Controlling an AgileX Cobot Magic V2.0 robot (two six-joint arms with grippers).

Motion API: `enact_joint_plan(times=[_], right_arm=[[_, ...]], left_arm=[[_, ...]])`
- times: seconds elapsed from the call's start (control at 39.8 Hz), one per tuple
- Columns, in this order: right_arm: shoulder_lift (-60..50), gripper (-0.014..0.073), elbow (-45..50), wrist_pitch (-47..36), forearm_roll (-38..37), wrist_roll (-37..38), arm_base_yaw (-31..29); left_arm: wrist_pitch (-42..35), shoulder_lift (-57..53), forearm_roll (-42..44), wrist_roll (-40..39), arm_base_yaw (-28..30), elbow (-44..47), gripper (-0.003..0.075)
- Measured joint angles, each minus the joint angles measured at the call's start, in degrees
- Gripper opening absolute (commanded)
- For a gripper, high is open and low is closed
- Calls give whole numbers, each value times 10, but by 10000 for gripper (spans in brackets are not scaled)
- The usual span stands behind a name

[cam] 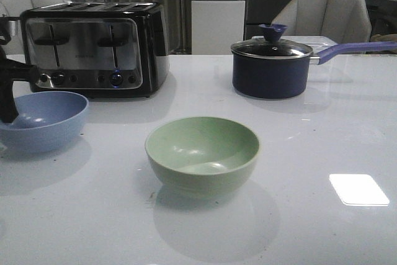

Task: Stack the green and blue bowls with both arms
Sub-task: 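Lift the blue bowl with the left gripper and lower it into the green bowl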

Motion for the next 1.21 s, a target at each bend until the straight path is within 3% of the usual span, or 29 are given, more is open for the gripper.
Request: enact_joint_plan(times=[0.3,0.48,0.68,0.9,1.21], right_arm=[[0,447,0,0,0,0,0],[0,447,0,0,0,0,0],[0,447,0,0,0,0,0],[0,447,0,0,0,0,0],[0,447,0,0,0,0,0]], left_arm=[[81,-36,4,1,-6,-42,98],[136,-97,-12,46,-35,-84,98],[170,-141,-87,99,-98,-104,98],[176,-143,-104,116,-189,-104,98],[127,-143,-109,120,-285,-104,98]])
